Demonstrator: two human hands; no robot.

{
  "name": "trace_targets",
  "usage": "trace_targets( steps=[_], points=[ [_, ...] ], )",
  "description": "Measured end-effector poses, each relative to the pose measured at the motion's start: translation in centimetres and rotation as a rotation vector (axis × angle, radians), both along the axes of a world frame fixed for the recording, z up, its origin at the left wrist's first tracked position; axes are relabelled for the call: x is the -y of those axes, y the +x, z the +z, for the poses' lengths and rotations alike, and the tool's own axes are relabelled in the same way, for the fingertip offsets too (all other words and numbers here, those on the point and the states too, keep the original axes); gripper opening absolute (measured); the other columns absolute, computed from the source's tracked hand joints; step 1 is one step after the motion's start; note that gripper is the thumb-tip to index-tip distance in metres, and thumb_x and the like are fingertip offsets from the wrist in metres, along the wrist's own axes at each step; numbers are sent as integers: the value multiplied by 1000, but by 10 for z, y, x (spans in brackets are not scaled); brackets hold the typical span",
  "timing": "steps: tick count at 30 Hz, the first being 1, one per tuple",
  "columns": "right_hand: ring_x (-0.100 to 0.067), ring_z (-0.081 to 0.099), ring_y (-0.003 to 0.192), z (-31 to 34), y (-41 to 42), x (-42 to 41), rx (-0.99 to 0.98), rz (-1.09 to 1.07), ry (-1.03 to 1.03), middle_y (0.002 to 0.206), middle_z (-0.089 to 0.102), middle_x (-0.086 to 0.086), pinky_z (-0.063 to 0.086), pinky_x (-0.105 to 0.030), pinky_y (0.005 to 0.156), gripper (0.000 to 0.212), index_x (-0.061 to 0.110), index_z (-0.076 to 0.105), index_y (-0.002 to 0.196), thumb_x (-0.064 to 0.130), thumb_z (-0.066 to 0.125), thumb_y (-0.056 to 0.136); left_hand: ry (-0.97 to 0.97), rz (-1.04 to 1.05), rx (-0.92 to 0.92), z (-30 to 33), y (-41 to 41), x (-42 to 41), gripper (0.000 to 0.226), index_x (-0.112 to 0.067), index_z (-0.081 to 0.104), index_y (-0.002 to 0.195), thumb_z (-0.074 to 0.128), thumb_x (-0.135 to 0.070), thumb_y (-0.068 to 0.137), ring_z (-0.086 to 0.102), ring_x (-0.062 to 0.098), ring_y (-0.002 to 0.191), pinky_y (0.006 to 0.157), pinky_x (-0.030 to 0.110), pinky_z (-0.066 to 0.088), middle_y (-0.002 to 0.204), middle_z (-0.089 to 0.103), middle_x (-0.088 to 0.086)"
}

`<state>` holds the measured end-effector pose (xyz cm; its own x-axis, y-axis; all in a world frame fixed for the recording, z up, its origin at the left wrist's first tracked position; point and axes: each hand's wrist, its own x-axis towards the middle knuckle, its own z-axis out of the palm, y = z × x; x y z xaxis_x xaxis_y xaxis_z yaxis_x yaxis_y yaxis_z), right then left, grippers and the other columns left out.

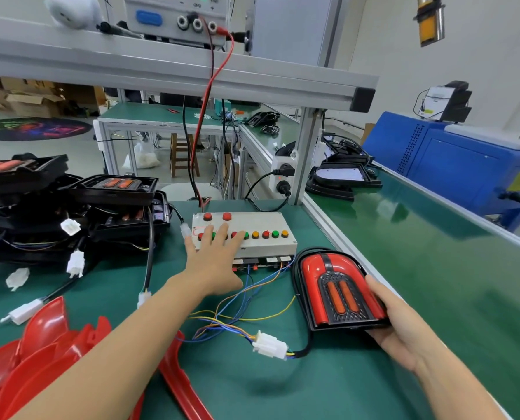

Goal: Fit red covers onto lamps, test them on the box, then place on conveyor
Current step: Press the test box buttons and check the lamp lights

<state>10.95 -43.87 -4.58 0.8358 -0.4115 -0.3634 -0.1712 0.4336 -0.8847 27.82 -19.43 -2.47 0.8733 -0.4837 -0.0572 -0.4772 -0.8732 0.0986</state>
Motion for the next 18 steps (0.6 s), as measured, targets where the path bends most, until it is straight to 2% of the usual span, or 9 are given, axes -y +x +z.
trace_targets(
  steps=[2,5,9,12,15,18],
  points=[
    [-21,73,76,-1,-2,-1,29,-15,28,99,75,-13,58,-35,69,29,11,72,103,34,56,94,1,23,24,-2,-7,-4,93,-36,-3,151,59,-42,82,-16,27,145,111,60,-9,159,-14,-1],
    [-21,72,77,-6,-4,-5,57,-70,23,99,75,-12,53,-41,79,30,11,71,103,31,49,99,2,74,46,-6,-18,-15,85,-31,-2,151,54,-39,88,-13,25,146,113,58,-5,160,-12,-1],
    [-20,70,78,-12,0,-12,96,-172,39,96,75,-7,51,-38,75,27,14,71,103,28,47,101,-49,181,120,-17,-28,-28,79,-20,-2,152,49,-31,93,-4,24,146,116,53,5,160,-9,0],
    [-16,72,73,-14,2,-16,117,-174,26,93,76,-6,51,-38,73,30,16,72,99,27,45,102,-109,229,199,-22,-27,-31,80,-17,2,151,53,-35,93,10,25,144,115,47,18,160,-3,4],
    [-17,72,76,-16,0,-15,124,-153,14,97,76,-8,52,-39,78,30,14,74,98,27,46,101,-308,256,229,-21,-21,-26,70,-16,19,147,58,-33,91,36,30,130,100,42,40,155,16,8],
    [-16,72,76,-17,1,-14,124,-151,18,97,76,-8,51,-39,78,30,14,73,100,27,46,101,-434,310,210,-17,-14,-18,57,-17,34,141,59,-32,92,45,31,117,83,41,46,147,29,10]
  ],
)
